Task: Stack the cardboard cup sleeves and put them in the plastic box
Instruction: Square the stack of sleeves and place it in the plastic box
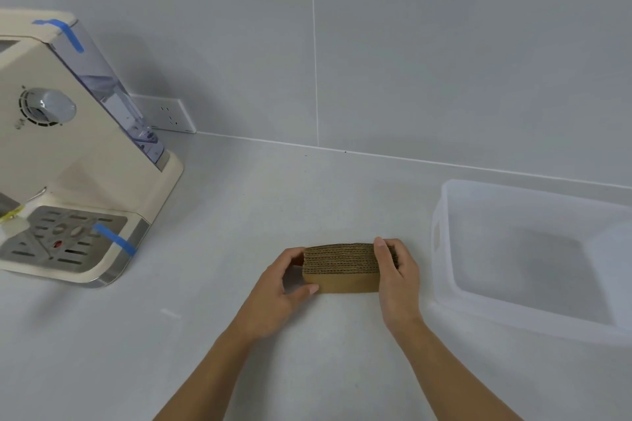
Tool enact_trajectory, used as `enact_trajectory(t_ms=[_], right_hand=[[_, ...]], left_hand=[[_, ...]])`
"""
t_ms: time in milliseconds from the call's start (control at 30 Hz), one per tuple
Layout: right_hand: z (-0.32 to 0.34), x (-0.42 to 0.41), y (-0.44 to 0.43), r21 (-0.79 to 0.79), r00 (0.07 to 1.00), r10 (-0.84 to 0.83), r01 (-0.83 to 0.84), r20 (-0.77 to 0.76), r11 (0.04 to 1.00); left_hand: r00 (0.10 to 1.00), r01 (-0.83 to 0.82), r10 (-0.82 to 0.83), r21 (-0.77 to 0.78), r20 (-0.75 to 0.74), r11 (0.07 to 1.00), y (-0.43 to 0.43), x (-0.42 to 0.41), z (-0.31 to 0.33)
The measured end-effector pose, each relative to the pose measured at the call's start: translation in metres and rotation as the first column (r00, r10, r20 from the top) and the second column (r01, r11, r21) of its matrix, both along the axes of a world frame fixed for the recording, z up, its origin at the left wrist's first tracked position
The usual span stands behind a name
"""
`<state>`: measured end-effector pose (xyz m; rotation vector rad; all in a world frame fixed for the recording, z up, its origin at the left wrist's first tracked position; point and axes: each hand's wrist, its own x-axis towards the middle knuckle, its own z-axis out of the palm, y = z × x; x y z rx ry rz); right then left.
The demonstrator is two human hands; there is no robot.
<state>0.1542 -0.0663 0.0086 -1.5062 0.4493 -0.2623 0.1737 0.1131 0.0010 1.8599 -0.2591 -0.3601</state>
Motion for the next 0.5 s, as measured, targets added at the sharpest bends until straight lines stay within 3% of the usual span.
enact_trajectory(t_ms=[167,300,400,500], right_hand=[[0.001,-0.007,-0.007,-0.021,0.993,0.12,-0.12,0.005,0.993],[-0.001,-0.016,-0.029,0.018,0.936,0.346,-0.345,-0.061,0.938],[0.0,-0.022,-0.048,-0.036,0.865,0.479,-0.489,-0.153,0.872],[-0.004,-0.026,-0.058,-0.14,0.858,0.483,-0.507,-0.175,0.851]], left_hand=[[1.0,0.005,-0.005,0.012,0.027,1.0,0.0,-0.001,0.001],[0.999,0.019,-0.02,0.031,0.036,0.999,0.001,-0.002,0.002],[0.999,0.018,-0.02,0.039,0.031,0.999,0.0,-0.001,0.0],[0.999,0.015,-0.016,0.045,0.033,0.999,0.001,-0.001,-0.002]])
